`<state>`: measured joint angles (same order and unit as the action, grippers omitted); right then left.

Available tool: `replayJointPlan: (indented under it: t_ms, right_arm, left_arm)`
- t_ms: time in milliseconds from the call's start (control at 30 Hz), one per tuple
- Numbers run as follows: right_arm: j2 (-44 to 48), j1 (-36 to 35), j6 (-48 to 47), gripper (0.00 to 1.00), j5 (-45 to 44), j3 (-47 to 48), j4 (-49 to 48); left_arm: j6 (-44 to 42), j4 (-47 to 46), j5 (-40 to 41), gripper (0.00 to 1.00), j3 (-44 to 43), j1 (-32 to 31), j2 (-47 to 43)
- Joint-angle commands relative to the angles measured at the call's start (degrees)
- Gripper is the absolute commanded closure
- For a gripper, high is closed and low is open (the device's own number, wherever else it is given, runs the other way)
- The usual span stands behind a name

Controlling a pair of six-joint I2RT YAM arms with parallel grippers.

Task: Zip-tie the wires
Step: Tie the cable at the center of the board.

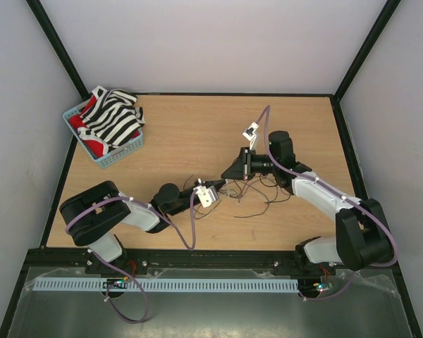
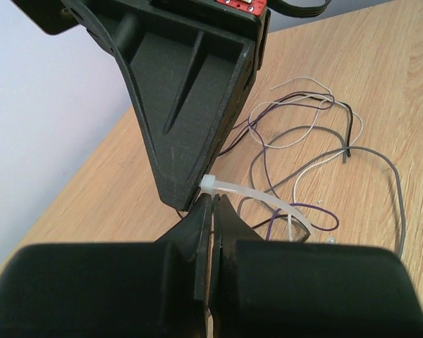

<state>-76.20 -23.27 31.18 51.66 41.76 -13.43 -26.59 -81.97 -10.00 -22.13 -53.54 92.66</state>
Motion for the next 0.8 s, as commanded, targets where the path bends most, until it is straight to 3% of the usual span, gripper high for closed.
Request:
replayJointPlan:
  t_ms: [0, 767]
  right_arm:
    - [-1.6, -0.2, 1.7, 1.00, 0.5, 3.4, -2.8]
    - [-14.5, 0.2, 2.6, 1.00, -3.2, 21.5, -3.5]
  left_arm:
    - [0.9, -2.8, -0.6, 1.00, -0.2, 0.4, -0.9]
    - [1.1, -2.8, -0.7, 1.00, 2.1, 0.2, -2.1]
